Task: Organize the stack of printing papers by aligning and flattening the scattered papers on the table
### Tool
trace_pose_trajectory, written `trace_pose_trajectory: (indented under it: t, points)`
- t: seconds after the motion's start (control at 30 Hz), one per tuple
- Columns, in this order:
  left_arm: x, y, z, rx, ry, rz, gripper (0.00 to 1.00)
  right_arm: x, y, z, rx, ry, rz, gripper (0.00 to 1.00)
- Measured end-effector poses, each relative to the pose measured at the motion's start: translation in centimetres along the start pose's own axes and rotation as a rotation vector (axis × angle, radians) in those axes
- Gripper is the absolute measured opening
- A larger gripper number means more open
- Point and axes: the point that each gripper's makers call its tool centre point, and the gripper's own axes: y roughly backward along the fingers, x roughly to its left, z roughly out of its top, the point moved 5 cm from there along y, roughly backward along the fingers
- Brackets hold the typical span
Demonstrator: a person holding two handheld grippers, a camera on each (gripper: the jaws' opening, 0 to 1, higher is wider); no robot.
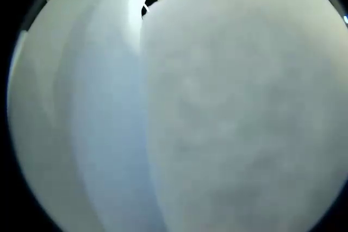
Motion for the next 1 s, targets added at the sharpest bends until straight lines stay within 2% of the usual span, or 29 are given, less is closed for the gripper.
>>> trace_pose_trajectory:
  t: [0.1, 0.2, 0.33, 0.47, 0.53, 0.6, 0.77, 0.9, 1.0]
  points:
    - [0.0, 0.0, 0.0, -0.001, 0.001, -0.001, 0.06, -0.1, 0.0, 0.0, 0.001, 0.0, -0.002, 0.2]
    - [-0.1, 0.0, 0.0, -0.002, 0.004, -0.003, 0.06, -0.6, -0.1, 0.0, -0.003, 0.013, -0.043, 0.29]
    - [-0.1, 0.1, 0.0, -0.003, 0.006, -0.004, 0.06, -0.4, -0.2, 0.0, 0.003, -0.01, -0.013, 0.33]
    - [-0.1, 0.1, 0.0, -0.006, 0.012, -0.005, 0.06, -1.3, -0.6, -0.1, 0.003, -0.008, -0.043, 0.41]
    - [-0.1, 0.1, 0.1, -0.007, 0.012, -0.005, 0.06, -1.1, -0.7, -0.1, 0.004, -0.003, -0.025, 0.34]
    - [0.0, 0.1, 0.1, -0.006, 0.012, -0.005, 0.06, -0.6, -0.8, 0.0, 0.0, 0.044, 0.005, 0.24]
    - [0.2, 0.1, 0.3, -0.009, 0.015, -0.005, 0.06, -0.8, -1.0, 0.0, 0.004, 0.043, 0.01, 0.19]
    - [0.3, 0.1, 0.3, -0.007, 0.011, -0.003, 0.06, -0.8, -1.0, 0.0, 0.009, 0.067, 0.02, 0.12]
    - [0.3, 0.1, 0.4, -0.007, 0.007, -0.004, 0.06, -0.9, -0.9, 0.0, 0.015, 0.055, 0.018, 0.11]
